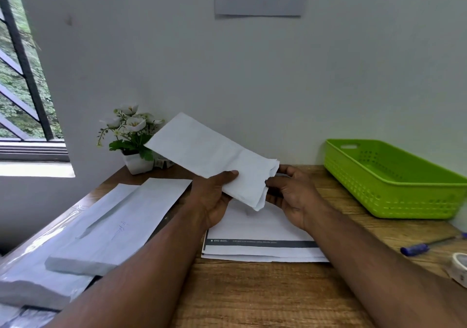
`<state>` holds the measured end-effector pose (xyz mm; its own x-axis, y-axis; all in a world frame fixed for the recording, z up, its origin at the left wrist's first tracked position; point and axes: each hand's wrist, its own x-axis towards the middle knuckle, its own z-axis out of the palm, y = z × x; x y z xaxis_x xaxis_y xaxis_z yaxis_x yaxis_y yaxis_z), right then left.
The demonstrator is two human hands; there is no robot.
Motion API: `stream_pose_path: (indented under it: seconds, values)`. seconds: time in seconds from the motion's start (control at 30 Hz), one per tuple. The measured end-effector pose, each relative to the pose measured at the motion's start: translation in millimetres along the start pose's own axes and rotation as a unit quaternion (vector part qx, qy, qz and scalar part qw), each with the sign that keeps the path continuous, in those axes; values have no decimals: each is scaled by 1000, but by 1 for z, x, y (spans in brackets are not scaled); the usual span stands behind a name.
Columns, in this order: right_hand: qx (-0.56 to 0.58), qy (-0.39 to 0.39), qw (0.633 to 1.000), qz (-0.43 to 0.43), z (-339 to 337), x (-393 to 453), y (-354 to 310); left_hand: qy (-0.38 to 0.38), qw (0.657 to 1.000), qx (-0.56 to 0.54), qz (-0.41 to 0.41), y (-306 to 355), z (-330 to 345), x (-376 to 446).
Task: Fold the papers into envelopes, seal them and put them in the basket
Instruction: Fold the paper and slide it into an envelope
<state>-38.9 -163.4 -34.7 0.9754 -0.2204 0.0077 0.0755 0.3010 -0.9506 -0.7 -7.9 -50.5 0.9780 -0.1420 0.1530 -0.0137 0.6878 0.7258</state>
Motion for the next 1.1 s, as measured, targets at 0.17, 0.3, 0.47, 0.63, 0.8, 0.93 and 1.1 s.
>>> stream_pose_path:
  seconds: [0.17, 0.3, 0.47, 0.63, 0.8, 0.93, 1.1]
  values:
    - [-20, 32, 999, 13, -6, 3, -5, 3, 1000, 0, 8, -1, -1, 4]
    - [-16, 45, 999, 7, -3, 5, -4, -13, 1000, -7, -3, -2, 5, 0]
    - [-10, -8, 1000, -6, -3, 3, -4, -28, 999, -12, -32, -1, 6, -2]
    - [-21, 21, 999, -31, 3, 4, 2, -39, 995, 12, -86, -4, 13, -10]
    - [-2, 88, 996, -7, 0, 8, -1, 9, 997, -17, -76, 1, 9, -2]
    - [21, 78, 997, 16, -5, 9, 0, 56, 998, -10, 5, 1, 3, 5]
    - [29, 28, 999, 15, -20, 12, -12, 170, 981, 12, 92, 2, -18, 21]
